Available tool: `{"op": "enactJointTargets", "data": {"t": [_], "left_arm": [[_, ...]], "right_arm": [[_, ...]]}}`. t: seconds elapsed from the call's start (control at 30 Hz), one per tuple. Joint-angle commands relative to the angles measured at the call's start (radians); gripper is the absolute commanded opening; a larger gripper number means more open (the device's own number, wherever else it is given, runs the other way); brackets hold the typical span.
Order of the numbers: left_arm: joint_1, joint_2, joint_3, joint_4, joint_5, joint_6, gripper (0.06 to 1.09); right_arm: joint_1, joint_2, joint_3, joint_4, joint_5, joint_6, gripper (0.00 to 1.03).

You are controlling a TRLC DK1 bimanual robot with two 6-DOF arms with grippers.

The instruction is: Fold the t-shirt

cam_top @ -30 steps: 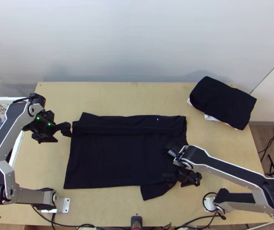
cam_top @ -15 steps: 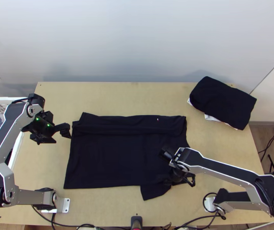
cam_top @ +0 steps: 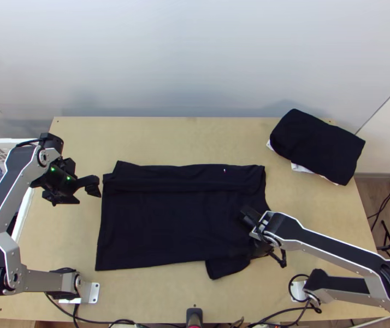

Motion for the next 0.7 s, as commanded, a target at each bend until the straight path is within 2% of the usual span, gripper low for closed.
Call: {"op": "enactJointTargets", "data": {"t": [0.0,0.1,0.17,0.23,0.3,0.5,0.67], "left_arm": [[-0.011,0.003,-0.01,-0.021,0.0,0.013,1.04],[-0.054,-0.011,-0.051,-0.156,-0.001,0.107,1.04],[-0.112,-0.052,-0.1,-0.199,-0.021,0.151,1.04],[-0.197,-0.083,-0.15,-0.241,-0.085,0.168,1.04],[-0.261,-0.075,-0.185,-0.265,-0.118,0.169,1.04],[-0.468,-0.069,-0.308,-0.268,-0.138,0.185,1.04],[-0.598,-0.006,-0.374,-0.207,-0.144,0.133,1.04]], "right_arm": [[-0.04,-0.013,-0.042,-0.027,0.009,-0.06,0.03],[-0.039,-0.015,-0.036,-0.03,0.007,-0.059,0.04],[-0.039,-0.013,-0.03,-0.03,0.007,-0.053,0.18],[-0.039,-0.01,-0.019,-0.03,0.007,-0.051,0.23],[-0.039,-0.007,-0.008,-0.03,0.007,-0.051,0.23],[-0.039,0.011,0.018,-0.029,0.006,-0.054,0.23],[-0.04,0.016,0.032,-0.029,0.007,-0.059,0.23]]}}
